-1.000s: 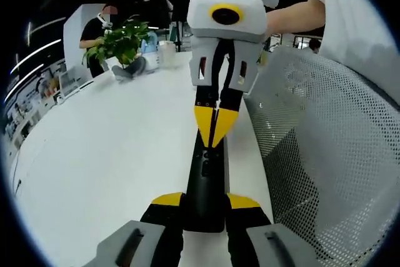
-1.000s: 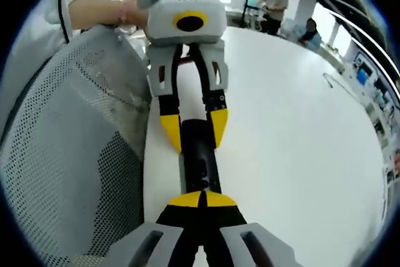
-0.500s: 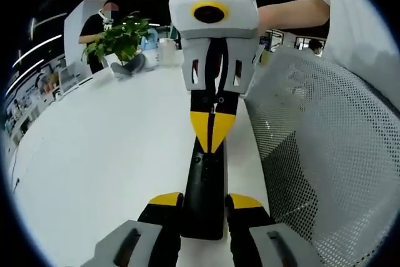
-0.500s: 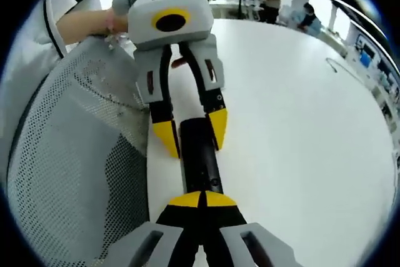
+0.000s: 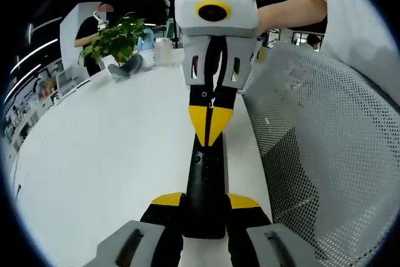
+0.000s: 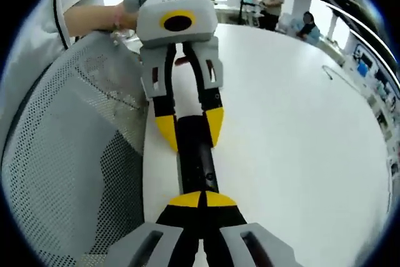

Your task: Press the specified remote control buttons in sequence, fully releasing each button before pressing the next.

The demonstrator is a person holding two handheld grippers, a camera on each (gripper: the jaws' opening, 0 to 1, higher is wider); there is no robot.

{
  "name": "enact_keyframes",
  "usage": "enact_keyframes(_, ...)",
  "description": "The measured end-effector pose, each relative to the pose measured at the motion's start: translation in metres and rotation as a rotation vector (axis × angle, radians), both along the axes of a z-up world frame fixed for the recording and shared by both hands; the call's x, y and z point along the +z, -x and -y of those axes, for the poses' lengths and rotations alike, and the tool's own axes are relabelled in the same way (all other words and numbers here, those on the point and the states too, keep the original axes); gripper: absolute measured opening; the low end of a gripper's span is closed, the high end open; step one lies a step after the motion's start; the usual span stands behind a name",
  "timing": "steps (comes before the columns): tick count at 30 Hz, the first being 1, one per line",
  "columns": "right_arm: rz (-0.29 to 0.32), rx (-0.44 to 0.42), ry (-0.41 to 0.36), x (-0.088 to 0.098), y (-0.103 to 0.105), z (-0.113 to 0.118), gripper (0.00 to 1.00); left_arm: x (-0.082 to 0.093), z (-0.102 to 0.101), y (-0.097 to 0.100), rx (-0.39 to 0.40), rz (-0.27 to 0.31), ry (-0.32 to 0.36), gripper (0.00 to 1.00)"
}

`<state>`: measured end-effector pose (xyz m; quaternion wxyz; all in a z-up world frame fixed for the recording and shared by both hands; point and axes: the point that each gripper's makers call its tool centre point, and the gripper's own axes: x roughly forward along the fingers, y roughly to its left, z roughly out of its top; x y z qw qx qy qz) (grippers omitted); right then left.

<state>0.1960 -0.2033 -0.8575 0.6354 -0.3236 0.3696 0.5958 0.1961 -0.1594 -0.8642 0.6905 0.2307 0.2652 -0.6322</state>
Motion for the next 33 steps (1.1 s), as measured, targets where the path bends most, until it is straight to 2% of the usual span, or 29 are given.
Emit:
enact_keyframes(5,0.027,0.033,0.015,-0.001,0.003,0.001,0.00,0.000,0.000,0.000,-0.001,0.005,0.010,0.25)
enact_keyframes(14,0.024,0.017,0.055,-0.002,0.002,0.000,0.00,0.000,0.000,0.000,0.001,0.003,0.016,0.25)
enact_keyframes(16,0.046,0.012,0.042,-0.002,0.003,0.001,0.00,0.000,0.000,0.001,0.002,0.004,0.019,0.25)
enact_keyframes(17,0.071,0.002,0.004,-0.001,0.003,0.001,0.00,0.000,-0.001,0.001,0.004,0.005,0.019,0.25)
enact_keyframes(18,0.066,-0.042,-0.040,0.000,0.003,0.001,0.00,0.000,-0.001,0.001,0.003,0.006,0.019,0.25)
enact_keyframes(21,0.050,-0.071,-0.072,0.001,0.002,0.002,0.00,0.000,-0.001,0.001,-0.002,0.005,0.018,0.25)
enact_keyframes(25,0.061,-0.041,-0.060,0.001,0.003,0.001,0.00,0.000,-0.001,0.001,-0.004,0.004,0.015,0.25)
enact_keyframes(33,0.053,-0.045,-0.003,0.001,0.003,0.010,0.00,0.000,-0.001,0.002,-0.007,0.005,0.014,0.25)
